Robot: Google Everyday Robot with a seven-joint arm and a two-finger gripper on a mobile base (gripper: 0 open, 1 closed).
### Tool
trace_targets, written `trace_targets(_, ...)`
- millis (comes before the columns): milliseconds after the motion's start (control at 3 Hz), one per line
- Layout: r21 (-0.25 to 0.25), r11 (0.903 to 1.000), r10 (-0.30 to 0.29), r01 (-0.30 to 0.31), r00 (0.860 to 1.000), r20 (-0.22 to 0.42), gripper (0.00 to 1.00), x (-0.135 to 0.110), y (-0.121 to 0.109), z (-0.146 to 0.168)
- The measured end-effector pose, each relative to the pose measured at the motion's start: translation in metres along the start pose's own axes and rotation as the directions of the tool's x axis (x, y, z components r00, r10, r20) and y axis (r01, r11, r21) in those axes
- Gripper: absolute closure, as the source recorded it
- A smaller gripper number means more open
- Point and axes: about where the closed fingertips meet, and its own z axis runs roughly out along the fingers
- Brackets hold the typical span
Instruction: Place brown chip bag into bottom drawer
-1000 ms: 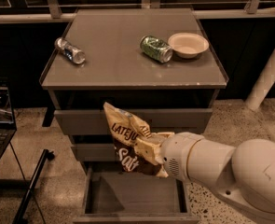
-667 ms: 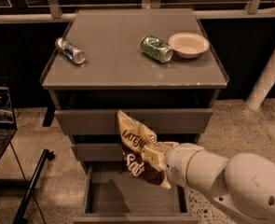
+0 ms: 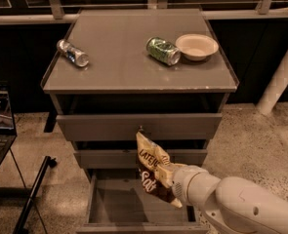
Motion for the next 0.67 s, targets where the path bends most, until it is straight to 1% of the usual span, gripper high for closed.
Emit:
trace_targets(333, 0.080, 0.9951, 0.062, -0.058, 0.997, -0.045, 1.00, 0.0263, -0.0229, 0.0202)
trace_targets(667, 0.103, 0.9929, 0.065, -0.060, 0.997, -0.051, 1.00, 0.0285, -0.0273, 0.0263)
